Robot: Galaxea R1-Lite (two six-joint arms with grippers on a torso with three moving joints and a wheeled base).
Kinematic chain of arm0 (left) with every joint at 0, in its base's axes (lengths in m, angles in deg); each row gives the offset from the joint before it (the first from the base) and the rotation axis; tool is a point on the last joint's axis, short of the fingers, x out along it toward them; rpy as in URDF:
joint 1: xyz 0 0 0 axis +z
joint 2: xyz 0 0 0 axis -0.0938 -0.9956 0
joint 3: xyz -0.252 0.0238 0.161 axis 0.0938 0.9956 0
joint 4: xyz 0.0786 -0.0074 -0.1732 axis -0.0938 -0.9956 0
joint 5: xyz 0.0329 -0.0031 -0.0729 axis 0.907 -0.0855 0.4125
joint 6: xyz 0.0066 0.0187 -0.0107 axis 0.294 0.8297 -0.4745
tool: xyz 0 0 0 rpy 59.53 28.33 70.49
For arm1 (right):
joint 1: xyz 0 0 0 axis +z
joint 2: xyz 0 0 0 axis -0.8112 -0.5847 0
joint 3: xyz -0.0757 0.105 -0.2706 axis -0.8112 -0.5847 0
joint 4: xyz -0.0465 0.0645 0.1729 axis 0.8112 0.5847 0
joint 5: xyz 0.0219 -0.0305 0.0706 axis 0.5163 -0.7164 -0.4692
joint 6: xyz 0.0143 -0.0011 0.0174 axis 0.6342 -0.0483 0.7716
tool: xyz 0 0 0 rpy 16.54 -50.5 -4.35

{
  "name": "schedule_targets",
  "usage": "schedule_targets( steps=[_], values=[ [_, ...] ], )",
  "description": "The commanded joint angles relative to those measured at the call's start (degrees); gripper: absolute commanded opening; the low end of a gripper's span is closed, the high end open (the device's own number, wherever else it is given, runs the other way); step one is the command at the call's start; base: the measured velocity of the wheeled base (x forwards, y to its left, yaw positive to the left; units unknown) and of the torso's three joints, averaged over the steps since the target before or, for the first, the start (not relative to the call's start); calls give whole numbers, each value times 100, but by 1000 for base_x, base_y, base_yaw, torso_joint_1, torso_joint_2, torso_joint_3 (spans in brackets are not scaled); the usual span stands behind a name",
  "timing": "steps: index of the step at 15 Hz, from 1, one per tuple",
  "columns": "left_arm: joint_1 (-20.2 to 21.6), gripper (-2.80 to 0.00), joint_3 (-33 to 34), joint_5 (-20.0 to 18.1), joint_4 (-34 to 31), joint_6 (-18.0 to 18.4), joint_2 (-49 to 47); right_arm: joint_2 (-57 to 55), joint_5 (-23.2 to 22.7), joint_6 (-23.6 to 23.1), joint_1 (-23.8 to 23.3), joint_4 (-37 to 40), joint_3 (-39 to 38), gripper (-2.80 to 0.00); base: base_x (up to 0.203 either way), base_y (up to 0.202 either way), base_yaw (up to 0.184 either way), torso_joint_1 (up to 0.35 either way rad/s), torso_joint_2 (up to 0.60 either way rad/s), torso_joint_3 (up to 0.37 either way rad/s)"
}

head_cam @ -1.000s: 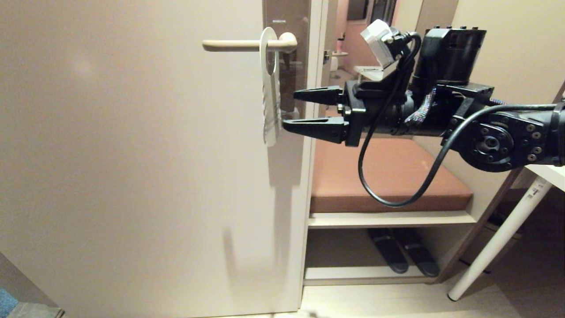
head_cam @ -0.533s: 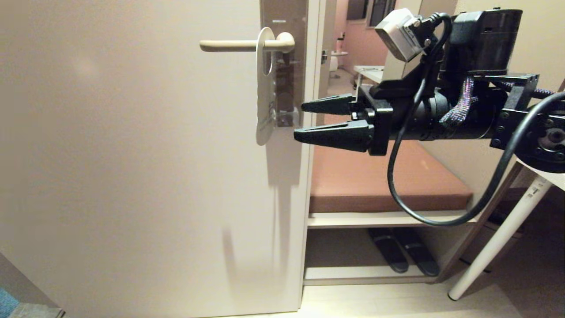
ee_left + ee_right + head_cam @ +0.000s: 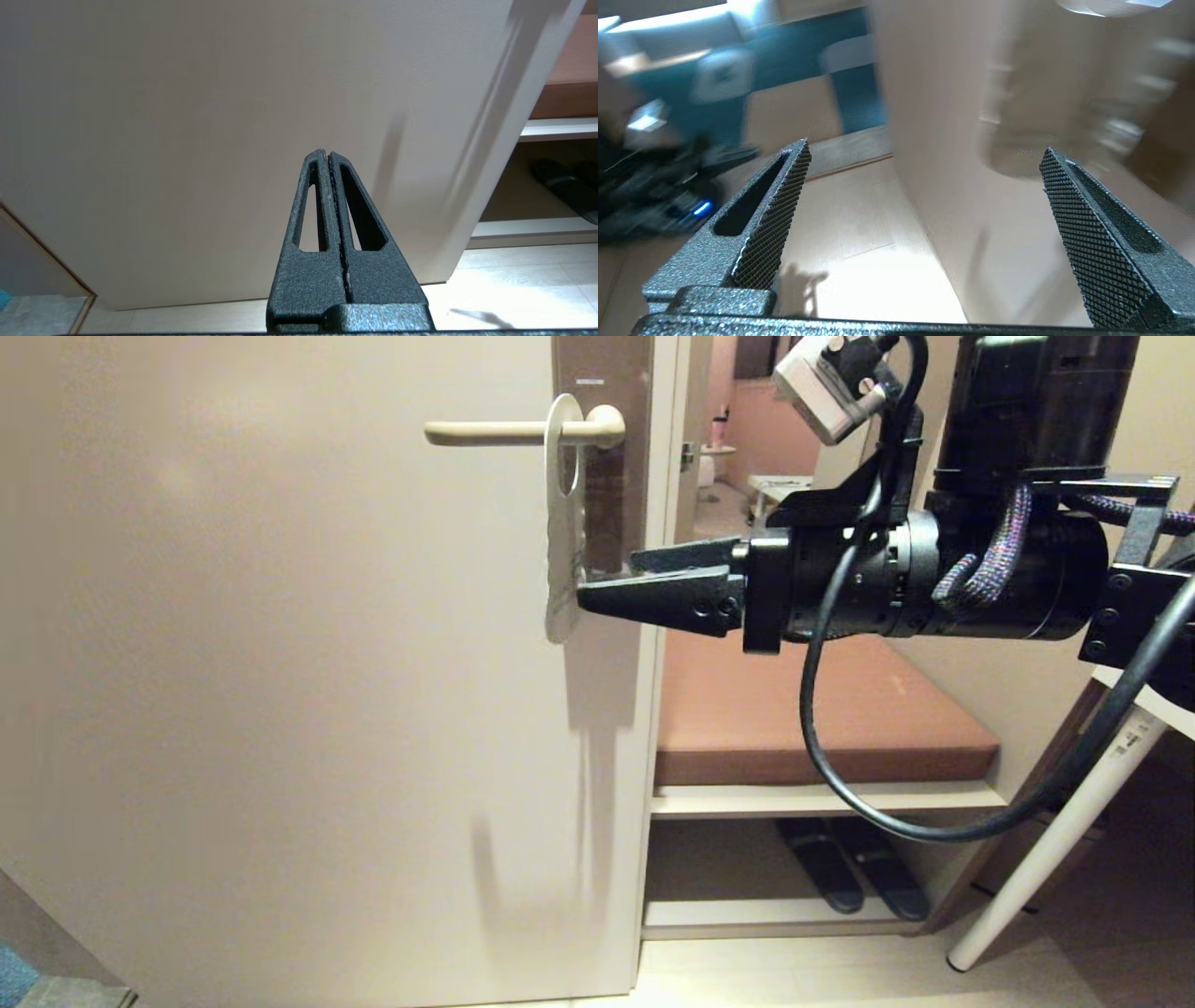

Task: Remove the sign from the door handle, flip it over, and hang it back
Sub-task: Take down the sign

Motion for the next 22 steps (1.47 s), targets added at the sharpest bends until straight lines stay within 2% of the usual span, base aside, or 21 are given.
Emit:
schedule_targets(
  steps=[1,3,6,9,16,22],
  values=[
    [-2,-280,0,5,-4,4,-9,-23,326,15,216,-12,6,0,0,0,0,0,0,0],
    [-2,-280,0,0,5,4,-9,-55,638,11,385,-12,22,0,0,0,0,0,0,0],
    [-2,-280,0,0,5,4,-9,-144,1498,2,666,-13,56,0,0,0,0,0,0,0],
    [-2,-280,0,2,-3,4,-9,-291,2167,-7,821,-22,257,0,0,0,0,0,0,0],
    [-2,-280,0,0,5,4,-9,-663,4270,-20,1339,-20,639,0,0,0,0,0,0,0],
    [-2,-280,0,0,-1,4,-9,-891,5298,-87,1614,-20,888,0,0,0,0,0,0,0]
  ],
)
